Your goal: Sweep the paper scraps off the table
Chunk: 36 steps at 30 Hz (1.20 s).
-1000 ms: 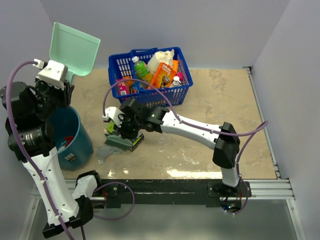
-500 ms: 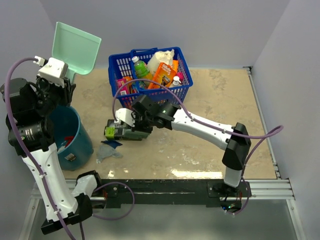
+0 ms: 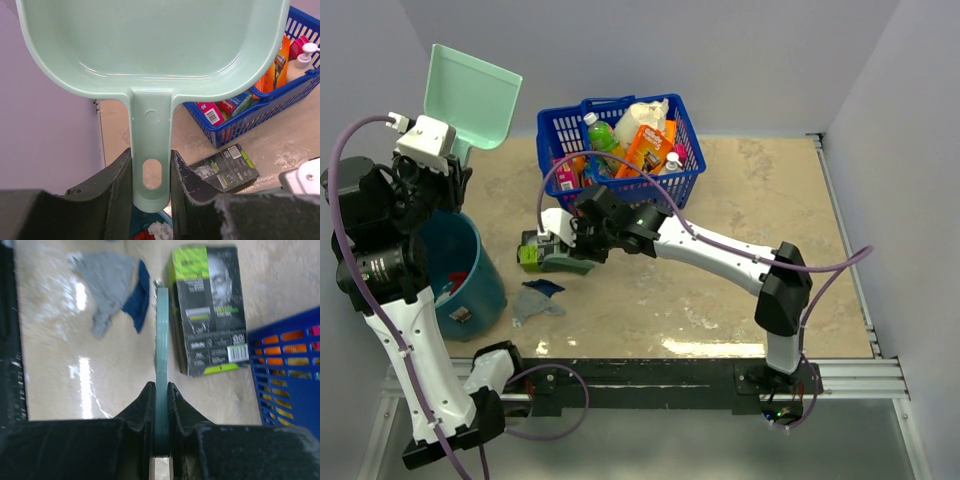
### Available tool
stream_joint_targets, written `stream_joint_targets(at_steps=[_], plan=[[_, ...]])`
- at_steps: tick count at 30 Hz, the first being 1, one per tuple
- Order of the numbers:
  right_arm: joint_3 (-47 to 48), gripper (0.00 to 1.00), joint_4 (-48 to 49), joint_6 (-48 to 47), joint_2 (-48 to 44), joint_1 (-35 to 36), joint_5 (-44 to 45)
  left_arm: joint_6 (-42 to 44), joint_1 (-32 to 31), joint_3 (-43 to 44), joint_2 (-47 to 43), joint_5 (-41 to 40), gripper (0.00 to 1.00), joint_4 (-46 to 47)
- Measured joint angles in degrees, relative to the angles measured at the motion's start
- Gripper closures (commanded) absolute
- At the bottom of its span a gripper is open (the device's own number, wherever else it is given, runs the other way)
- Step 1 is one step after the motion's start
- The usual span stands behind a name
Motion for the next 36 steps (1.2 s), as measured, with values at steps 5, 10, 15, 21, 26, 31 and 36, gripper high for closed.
stream_joint_targets(at_steps=[5, 10, 15, 21, 26, 31, 36], plan=[[-3.5, 1.0, 7.7, 4.9, -3.7, 0.0, -6.6, 0.0, 0.0, 0.0, -0.4, 0.0, 1.0, -0.1], [-3.4, 1.0, 16.3, 9.6, -1.2, 0.1, -14.0, 0.1, 0.0, 0.0, -0.3, 0.1, 1.0, -0.3], [-3.4, 1.0, 19.6, 12.2, 4.9, 0.3, -16.2, 0.3, 0.0, 1.6, 0.8, 0.4, 1.0, -0.9], [-6.9, 1.0, 13.0, 8.9, 3.7, -0.6, -16.0, 1.3, 0.0, 2.1, 1.0, 1.0, 1.0, -1.3], [-15.1, 1.0, -2.3, -0.3, -10.1, -10.6, -17.7, 2.2, 0.0, 1.3, 0.8, 1.2, 1.0, -0.6], [-14.4, 1.0, -17.1, -14.5, -22.4, -24.2, -18.7, 2.4, 0.0, -0.8, 0.7, 1.5, 1.0, 0.0], [-11.3, 1.0, -15.4, -14.5, -23.6, -15.3, -24.8, 2.1, 0.0, -1.5, 1.0, 2.5, 1.0, 0.4]])
